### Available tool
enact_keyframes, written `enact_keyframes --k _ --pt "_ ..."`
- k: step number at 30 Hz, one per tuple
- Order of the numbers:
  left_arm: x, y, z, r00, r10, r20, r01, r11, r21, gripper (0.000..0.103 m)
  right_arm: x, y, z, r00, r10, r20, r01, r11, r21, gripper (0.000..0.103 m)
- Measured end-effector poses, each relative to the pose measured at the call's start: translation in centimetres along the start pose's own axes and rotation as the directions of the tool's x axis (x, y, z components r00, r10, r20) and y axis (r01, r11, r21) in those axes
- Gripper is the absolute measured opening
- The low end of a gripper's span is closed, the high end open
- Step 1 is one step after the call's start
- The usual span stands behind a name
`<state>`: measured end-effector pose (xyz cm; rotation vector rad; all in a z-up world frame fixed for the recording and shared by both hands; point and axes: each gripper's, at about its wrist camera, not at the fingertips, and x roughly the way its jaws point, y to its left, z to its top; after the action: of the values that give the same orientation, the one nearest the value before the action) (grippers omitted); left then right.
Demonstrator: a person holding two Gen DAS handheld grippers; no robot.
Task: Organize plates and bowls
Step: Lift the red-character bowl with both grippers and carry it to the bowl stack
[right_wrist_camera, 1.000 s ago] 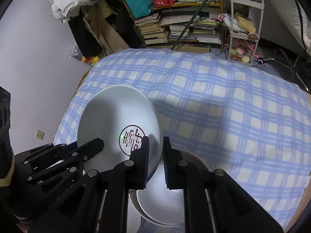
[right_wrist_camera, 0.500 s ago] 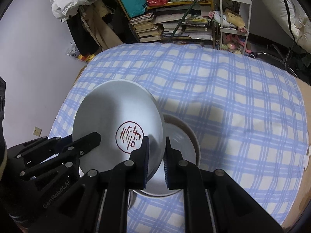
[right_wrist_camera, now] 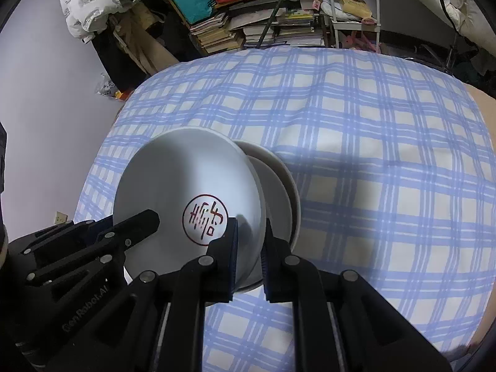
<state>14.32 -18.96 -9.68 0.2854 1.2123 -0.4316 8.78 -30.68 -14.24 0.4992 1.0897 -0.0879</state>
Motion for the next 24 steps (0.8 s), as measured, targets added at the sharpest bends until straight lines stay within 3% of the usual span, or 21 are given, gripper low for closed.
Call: enact_keyframes --k 6,10,14,17,24 --pt "0.5 0.2 -0.1 1.0 -0.013 -0.018 0.013 1.0 -0.013 0.014 -0.4 0.5 -0.3 0.995 -0.042 0.088 0.045 0.998 -0.037 0.015" --pt "1.1 0.3 -0.7 1.0 -0.006 -0.024 0.006 1.0 0.004 0.014 0.0 0.3 -0.4 0.997 -0.016 0.079 0.018 0.999 -0.027 0.015" --pt "2.0 0.3 -1.5 1.0 -0.003 -0.024 0.003 1.0 0.004 0.014 0.3 0.6 -0.9 0.995 -0.039 0.087 0.042 0.998 -0.042 0.015" --pt "2.2 0.0 -1.9 1.0 0.005 0.017 -0.006 1.0 0.027 0.015 0.4 0.7 -0.9 0.994 -0.068 0.089 0.073 0.996 -0.05 0.015" --pt "3.1 0.8 -1.5 0.998 -0.035 0.045 0.035 0.999 -0.015 0.015 1.3 0.9 -0.7 0.989 -0.111 0.095 0.119 0.99 -0.079 0.015"
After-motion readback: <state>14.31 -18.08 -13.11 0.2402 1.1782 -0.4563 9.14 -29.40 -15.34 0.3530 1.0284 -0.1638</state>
